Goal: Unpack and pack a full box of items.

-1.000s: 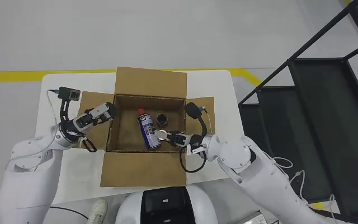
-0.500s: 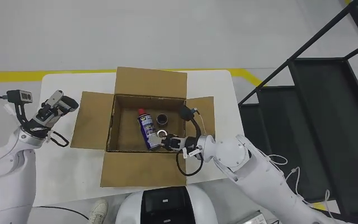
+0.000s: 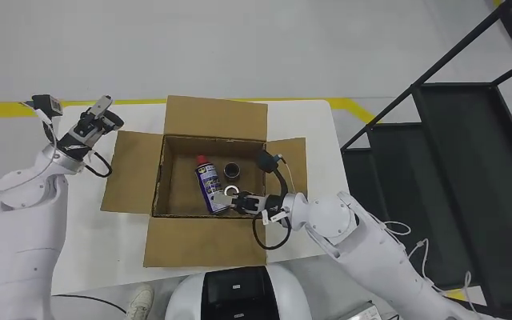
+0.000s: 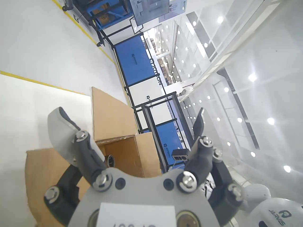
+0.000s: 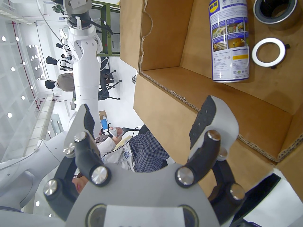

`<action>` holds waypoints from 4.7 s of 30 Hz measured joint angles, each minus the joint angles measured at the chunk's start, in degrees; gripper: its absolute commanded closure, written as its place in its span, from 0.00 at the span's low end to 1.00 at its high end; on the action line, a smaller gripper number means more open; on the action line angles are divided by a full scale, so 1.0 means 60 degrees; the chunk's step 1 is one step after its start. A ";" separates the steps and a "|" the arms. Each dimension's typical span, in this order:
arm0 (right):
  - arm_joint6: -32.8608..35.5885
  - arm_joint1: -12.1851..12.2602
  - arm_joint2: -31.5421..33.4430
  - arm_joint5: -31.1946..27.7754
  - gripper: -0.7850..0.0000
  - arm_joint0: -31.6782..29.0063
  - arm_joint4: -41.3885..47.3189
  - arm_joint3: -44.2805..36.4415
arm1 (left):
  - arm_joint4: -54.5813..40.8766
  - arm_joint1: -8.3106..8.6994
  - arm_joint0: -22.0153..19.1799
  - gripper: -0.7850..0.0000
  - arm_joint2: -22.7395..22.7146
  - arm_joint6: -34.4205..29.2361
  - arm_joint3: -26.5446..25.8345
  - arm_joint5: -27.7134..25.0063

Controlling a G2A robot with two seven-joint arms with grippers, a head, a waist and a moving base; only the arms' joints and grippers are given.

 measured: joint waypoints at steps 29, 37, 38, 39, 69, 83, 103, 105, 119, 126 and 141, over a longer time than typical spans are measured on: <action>0.0192 -0.0027 -0.0011 0.0048 0.00 -0.0058 -0.0022 0.0007 | 0.1551 -0.0055 -0.2229 0.00 0.1587 -0.2010 0.2287 0.1273; 0.0246 -0.0060 -0.0130 0.0054 0.00 0.0056 -0.0065 0.0061 | 0.1410 0.0208 -0.1605 0.00 0.1055 -0.2759 0.1433 0.1684; 0.0248 -0.0063 -0.0134 0.0047 0.00 0.0061 -0.0062 0.0069 | 0.1434 0.0242 -0.1516 0.00 0.0991 -0.2796 0.1298 0.1741; 0.0244 -0.0066 -0.0136 0.0042 0.00 0.0060 -0.0047 0.0077 | 0.1439 0.0265 -0.1451 0.00 0.0939 -0.2791 0.1198 0.1765; -0.0723 -0.1416 -0.3979 0.5793 0.00 0.4152 -0.4026 0.2222 | -0.4592 0.0557 0.1523 0.00 -0.0799 -0.6056 -0.1175 0.0420; -0.0680 -0.1488 -0.4090 0.5830 0.00 0.4255 -0.3989 0.2292 | -0.4598 0.0557 0.1523 0.00 -0.0800 -0.6057 -0.1175 0.0419; -0.0680 -0.1488 -0.4090 0.5830 0.00 0.4255 -0.3989 0.2292 | -0.4597 0.0557 0.1523 0.00 -0.0800 -0.6057 -0.1175 0.0419; -0.0680 -0.1488 -0.4090 0.5830 0.00 0.4255 -0.3989 0.2292 | -0.4597 0.0557 0.1523 0.00 -0.0800 -0.6057 -0.1175 0.0419; -0.0602 -0.1995 -0.4584 0.6099 0.00 0.4661 -0.4144 0.3973 | -0.4597 0.0557 0.1523 0.00 -0.0800 -0.6057 -0.1175 0.0419; -0.1626 -0.2496 -0.4943 0.6196 0.00 0.4672 -0.4225 0.4793 | -0.4597 0.0557 0.1523 0.00 -0.0800 -0.6057 -0.1175 0.0419; -0.2514 -0.3420 -0.5175 0.6533 0.00 0.4916 -0.4260 0.6436 | -0.4597 0.0557 0.1523 0.00 -0.0800 -0.6057 -0.1175 0.0419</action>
